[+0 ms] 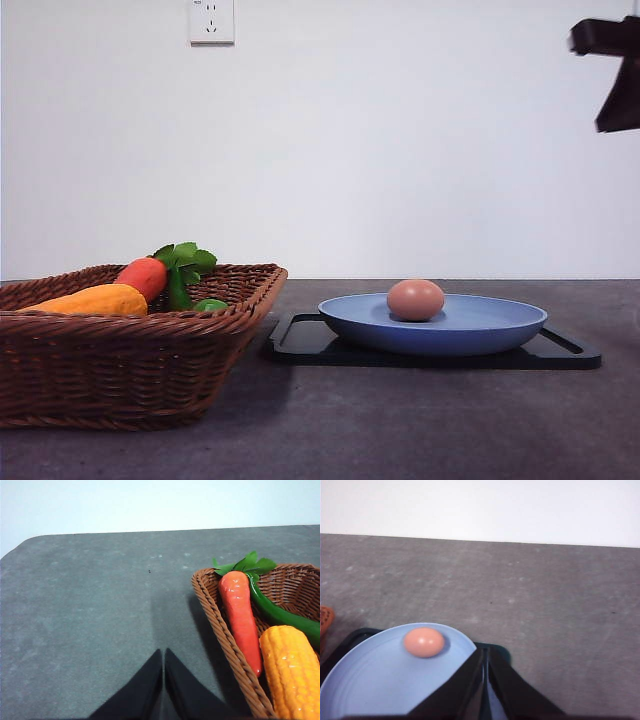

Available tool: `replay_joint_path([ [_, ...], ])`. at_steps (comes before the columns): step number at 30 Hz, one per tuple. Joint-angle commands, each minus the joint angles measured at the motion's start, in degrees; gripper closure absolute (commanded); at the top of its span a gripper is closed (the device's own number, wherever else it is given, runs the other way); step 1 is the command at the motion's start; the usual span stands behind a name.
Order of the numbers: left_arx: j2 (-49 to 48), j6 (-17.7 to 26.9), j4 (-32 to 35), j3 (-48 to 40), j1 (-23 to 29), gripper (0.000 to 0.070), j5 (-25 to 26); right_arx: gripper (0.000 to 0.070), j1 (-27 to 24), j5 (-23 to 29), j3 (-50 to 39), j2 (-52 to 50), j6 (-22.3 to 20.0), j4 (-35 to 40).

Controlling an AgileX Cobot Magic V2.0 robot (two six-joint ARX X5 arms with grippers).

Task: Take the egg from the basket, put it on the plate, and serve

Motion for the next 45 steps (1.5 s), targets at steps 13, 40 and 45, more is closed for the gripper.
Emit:
replay_joint_path([
  [13,-0.1,-0.3,0.9,-1.6,0.1,0.07,-0.1,0.07,-13.6,-4.4,-13.2,-28.7,-5.7,0.2],
  [40,-0.1,-0.3,0.9,-1.6,0.1,0.07,-0.1,0.07,-21.7,-22.7,-22.5,-40.6,-3.3,-15.4],
  [45,-0.1,-0.3,0.9,-1.6,0.1,0.07,-0.1,0.07,-21.7,-21.9,-22.5,-40.6,-3.4,-15.2],
])
